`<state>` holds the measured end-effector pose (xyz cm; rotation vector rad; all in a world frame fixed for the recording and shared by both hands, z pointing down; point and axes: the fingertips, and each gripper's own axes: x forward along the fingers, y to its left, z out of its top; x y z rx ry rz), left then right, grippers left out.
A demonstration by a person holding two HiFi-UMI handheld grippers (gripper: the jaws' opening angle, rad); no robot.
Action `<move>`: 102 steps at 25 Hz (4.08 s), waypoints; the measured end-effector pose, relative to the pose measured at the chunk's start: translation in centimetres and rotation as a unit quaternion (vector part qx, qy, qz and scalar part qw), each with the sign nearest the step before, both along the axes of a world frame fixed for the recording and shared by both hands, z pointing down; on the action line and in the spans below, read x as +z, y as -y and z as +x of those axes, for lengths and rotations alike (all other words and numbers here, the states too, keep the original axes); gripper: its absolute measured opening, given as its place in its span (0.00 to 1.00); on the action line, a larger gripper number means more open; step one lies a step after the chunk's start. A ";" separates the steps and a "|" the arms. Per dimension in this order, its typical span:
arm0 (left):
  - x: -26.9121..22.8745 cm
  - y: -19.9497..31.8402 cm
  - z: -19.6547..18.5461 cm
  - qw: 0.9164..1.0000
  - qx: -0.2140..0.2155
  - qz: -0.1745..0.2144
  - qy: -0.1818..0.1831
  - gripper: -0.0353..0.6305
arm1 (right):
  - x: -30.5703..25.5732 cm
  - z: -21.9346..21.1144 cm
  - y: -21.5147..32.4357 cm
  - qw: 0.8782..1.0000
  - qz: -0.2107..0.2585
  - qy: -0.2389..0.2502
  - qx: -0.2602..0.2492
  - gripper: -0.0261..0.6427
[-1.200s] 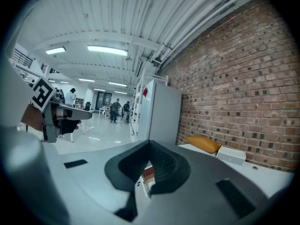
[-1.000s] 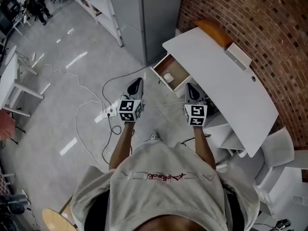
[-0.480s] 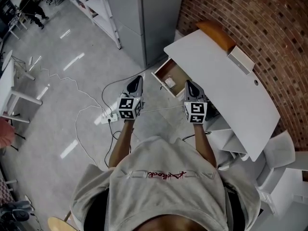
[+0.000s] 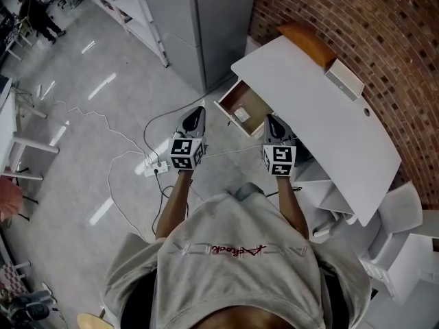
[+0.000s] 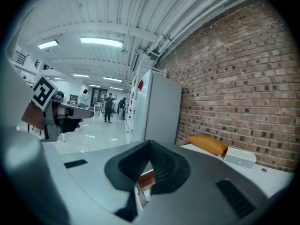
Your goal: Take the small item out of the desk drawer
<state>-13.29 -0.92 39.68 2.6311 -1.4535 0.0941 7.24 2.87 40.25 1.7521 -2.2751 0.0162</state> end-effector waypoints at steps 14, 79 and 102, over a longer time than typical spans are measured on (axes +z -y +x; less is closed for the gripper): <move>1.7 3.4 0.7 1.000 -0.022 -0.019 0.010 0.07 | 1.4 0.4 4.7 0.999 -0.016 0.006 -0.029 0.06; 14.4 19.0 6.8 0.993 -0.035 -0.116 0.017 0.07 | 14.8 2.2 21.7 0.989 -0.115 0.035 -0.090 0.06; 28.5 17.3 5.9 0.981 -0.025 -0.191 -0.003 0.07 | 29.6 -0.4 18.4 0.975 -0.209 0.042 -0.069 0.06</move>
